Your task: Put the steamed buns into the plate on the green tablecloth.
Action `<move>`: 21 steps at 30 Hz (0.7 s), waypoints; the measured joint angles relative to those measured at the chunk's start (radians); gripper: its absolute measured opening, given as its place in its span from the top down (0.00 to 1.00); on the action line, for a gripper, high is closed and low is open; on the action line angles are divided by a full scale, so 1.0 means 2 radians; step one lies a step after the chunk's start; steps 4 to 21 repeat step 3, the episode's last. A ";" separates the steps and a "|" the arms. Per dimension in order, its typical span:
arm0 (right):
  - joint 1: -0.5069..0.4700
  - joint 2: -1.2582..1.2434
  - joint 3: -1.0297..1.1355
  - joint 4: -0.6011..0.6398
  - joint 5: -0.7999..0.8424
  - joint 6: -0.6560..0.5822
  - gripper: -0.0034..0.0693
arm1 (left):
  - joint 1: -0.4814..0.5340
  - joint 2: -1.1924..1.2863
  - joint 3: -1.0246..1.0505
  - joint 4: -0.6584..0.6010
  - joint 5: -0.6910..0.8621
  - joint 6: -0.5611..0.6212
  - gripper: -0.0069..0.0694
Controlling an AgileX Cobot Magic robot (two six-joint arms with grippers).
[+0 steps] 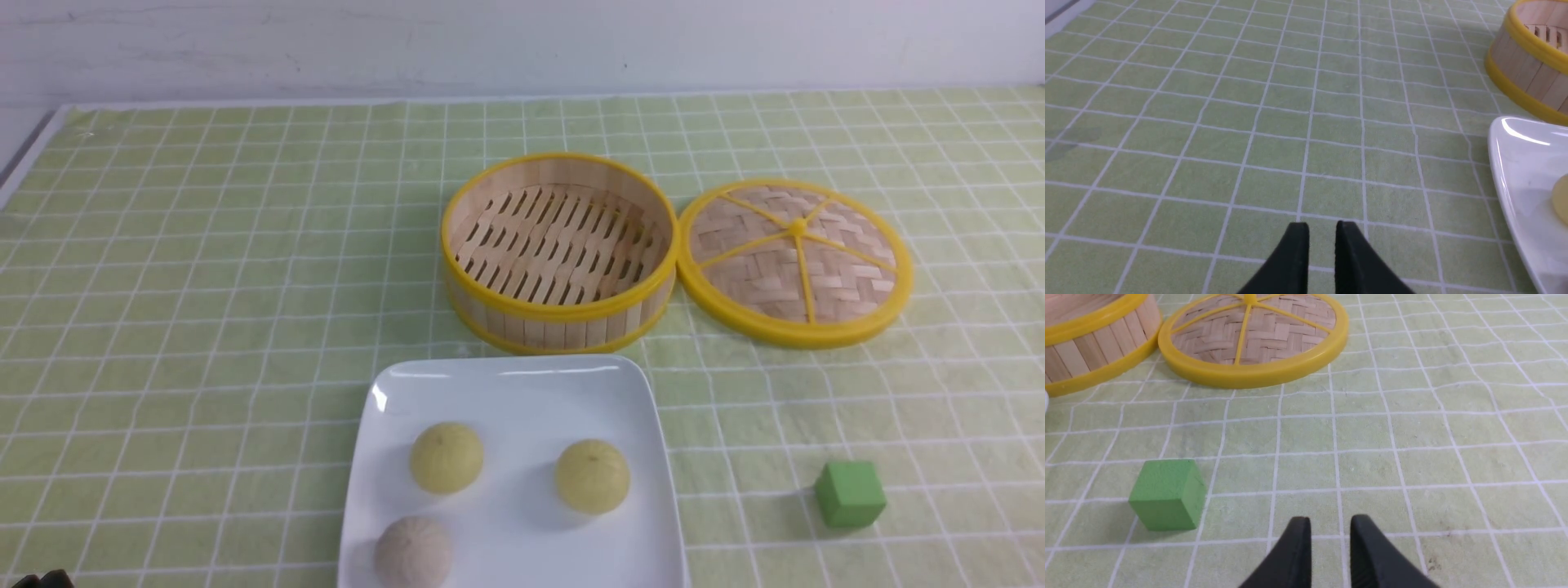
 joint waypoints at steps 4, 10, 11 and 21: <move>0.000 0.000 0.000 0.000 0.000 0.000 0.71 | 0.000 0.000 0.000 0.000 0.000 0.000 0.73; 0.000 0.000 0.000 0.000 0.000 0.000 0.71 | 0.000 0.000 0.000 0.000 0.000 0.000 0.73; 0.000 0.000 0.000 0.000 0.000 0.000 0.71 | 0.000 0.000 0.000 0.000 0.000 0.000 0.73; 0.000 0.000 0.000 0.000 0.000 0.000 0.71 | 0.000 0.000 0.000 0.000 0.000 0.000 0.73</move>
